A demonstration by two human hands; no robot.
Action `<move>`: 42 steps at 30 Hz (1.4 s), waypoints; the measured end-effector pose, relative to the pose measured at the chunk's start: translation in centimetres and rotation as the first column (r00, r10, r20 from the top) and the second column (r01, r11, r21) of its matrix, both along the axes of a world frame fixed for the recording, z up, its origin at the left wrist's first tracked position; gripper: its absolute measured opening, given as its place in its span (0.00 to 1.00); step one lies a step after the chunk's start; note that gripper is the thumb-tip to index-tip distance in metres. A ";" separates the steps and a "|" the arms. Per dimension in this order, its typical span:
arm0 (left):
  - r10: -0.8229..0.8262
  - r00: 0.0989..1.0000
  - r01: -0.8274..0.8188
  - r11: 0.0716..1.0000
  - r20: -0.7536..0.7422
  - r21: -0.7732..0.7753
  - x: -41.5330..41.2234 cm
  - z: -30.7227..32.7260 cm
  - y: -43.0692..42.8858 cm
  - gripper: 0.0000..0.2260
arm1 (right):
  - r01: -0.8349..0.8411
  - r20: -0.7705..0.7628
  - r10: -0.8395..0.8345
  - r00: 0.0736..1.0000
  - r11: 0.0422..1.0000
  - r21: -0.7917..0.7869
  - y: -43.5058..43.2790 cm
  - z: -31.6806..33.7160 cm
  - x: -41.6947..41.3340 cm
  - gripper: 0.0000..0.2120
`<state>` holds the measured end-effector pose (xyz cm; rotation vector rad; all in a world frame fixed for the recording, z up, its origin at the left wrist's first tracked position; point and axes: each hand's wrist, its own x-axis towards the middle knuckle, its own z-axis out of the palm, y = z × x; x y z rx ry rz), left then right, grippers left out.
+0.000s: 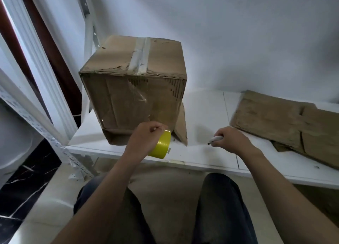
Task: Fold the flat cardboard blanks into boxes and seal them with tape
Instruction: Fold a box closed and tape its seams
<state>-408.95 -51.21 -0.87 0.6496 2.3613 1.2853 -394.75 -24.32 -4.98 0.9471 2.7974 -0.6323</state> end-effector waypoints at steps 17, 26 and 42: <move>0.381 0.921 -0.380 0.925 -0.084 0.024 0.6 1.7 -2.3 0.10 | 0.027 -0.361 0.059 0.931 0.973 0.228 -3.1 4.8 -3.9 0.24; 0.607 0.783 -0.563 0.785 -0.139 0.258 -2.0 3.6 -7.1 0.18 | -0.079 -0.573 0.451 0.684 0.827 0.557 -12.5 15.9 -13.3 0.23; 0.674 0.730 -0.593 0.707 -0.114 0.385 -7.2 3.1 -7.0 0.19 | -0.118 -0.225 0.350 0.910 0.736 0.667 -9.9 5.6 -14.1 0.58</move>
